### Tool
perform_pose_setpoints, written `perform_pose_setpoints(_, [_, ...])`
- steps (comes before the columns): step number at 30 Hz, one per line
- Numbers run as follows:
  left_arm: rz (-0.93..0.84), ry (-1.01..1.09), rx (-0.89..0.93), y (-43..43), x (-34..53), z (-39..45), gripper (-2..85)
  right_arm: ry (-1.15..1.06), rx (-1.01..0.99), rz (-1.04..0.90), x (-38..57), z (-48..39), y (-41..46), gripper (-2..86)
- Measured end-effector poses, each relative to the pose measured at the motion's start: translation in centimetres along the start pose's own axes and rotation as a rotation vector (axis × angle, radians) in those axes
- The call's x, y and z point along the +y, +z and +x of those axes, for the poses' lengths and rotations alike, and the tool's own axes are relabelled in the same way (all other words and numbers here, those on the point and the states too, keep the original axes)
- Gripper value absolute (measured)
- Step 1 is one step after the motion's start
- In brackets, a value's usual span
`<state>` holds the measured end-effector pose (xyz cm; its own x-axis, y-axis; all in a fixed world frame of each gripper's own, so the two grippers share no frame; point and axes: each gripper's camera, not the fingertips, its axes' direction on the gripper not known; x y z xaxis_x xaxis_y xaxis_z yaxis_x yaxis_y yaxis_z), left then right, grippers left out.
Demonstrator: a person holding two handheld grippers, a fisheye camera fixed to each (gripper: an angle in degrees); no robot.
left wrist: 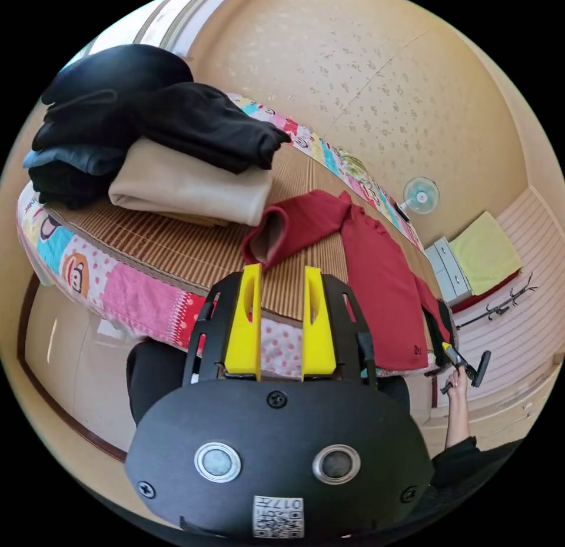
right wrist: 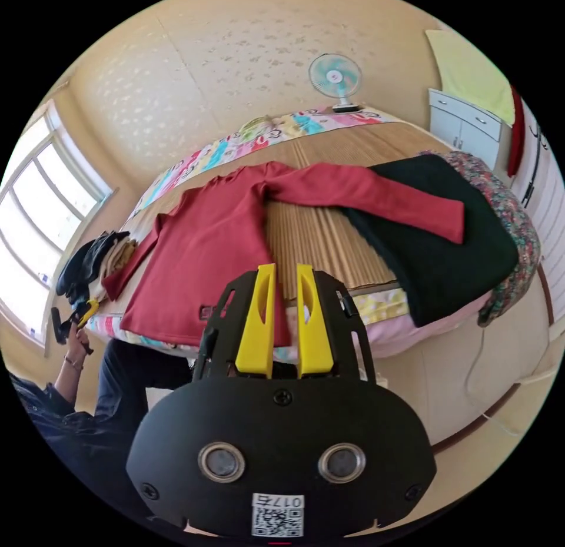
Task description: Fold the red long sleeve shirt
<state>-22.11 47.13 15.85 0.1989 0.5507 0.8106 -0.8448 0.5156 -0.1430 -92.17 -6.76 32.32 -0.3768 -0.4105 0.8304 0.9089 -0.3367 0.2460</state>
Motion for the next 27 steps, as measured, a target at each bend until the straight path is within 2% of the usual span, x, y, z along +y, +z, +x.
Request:
perform_pose_setpoints(7, [0.012,0.086,-0.039,4.5,-2.3,-2.4,14.2,-0.237,-0.287,-0.129,2.7,-10.6,6.5,8.3])
perform_pose_setpoints(9, [0.001,0.081,-0.077,5.5,-2.2,-3.0,13.2,-0.337,-0.306,-0.167,1.7,-13.1,7.9,8.7])
perform_pose_setpoints(10, [-0.02,0.088,-0.075,6.2,-2.1,-3.5,9.8,-0.413,-0.306,-0.19,0.9,-14.7,8.9,8.8])
perform_pose_setpoints(13, [-0.09,0.091,0.039,6.7,-2.2,-4.7,1.0,-0.599,-0.307,-0.285,-2.0,-18.3,12.5,9.2])
perform_pose_setpoints(19, [-0.107,0.097,0.226,1.1,-4.3,-0.9,-0.4,-0.906,-0.473,-0.329,-4.7,-28.2,15.6,12.8])
perform_pose_setpoints(22, [-0.057,0.038,0.3,-2.7,-7.5,1.8,-0.4,-1.028,-0.556,-0.26,-3.6,-34.9,13.2,15.8])
perform_pose_setpoints(27, [-0.068,0.115,0.3,-7.3,-13.8,8.6,0.4,-1.1,-0.501,-0.019,-4.1,-45.4,7.4,14.9])
